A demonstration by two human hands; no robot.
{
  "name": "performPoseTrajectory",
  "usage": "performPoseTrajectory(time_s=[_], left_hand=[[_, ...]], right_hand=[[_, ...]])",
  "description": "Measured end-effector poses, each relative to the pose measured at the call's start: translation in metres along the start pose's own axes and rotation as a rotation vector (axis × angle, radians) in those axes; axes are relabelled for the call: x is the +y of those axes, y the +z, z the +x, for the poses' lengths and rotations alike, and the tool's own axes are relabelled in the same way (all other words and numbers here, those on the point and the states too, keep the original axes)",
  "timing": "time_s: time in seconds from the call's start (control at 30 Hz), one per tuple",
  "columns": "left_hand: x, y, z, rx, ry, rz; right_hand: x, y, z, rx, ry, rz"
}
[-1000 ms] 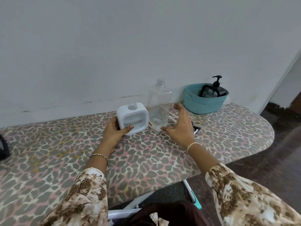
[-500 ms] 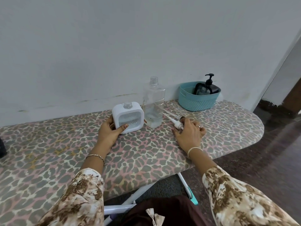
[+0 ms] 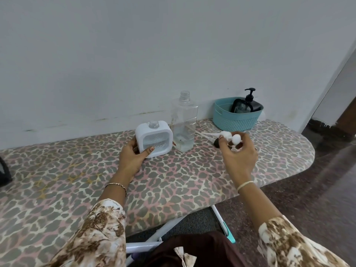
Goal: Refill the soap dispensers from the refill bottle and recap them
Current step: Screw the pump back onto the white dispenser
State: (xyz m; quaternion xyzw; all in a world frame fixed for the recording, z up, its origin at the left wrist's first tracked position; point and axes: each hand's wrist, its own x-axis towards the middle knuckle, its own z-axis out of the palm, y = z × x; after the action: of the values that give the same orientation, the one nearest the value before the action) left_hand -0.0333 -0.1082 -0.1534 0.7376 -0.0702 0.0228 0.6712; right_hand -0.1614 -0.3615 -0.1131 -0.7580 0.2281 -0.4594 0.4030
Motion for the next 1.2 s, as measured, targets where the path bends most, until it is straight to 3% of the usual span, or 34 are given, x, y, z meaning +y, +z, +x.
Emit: performPoseTrajectory(time_s=[0.23, 0.43, 0.63, 1.03, 1.2], left_hand=[[0.000, 0.000, 0.000, 0.016, -0.001, 0.027], [0.000, -0.001, 0.000, 0.009, 0.011, 0.040], [0.001, 0.000, -0.002, 0.011, 0.014, 0.030], [-0.001, -0.001, -0.001, 0.002, -0.005, 0.003], [0.000, 0.000, -0.001, 0.015, -0.002, 0.011]], right_hand=[[-0.055, -0.015, 0.012, -0.058, 0.031, 0.544], [-0.099, -0.003, 0.009, -0.204, -0.041, 0.734], [-0.127, 0.033, 0.018, -0.343, -0.063, 0.730], [-0.130, 0.094, 0.043, -0.448, -0.233, 0.361], [-0.125, 0.108, 0.039, -0.598, -0.297, 0.242]])
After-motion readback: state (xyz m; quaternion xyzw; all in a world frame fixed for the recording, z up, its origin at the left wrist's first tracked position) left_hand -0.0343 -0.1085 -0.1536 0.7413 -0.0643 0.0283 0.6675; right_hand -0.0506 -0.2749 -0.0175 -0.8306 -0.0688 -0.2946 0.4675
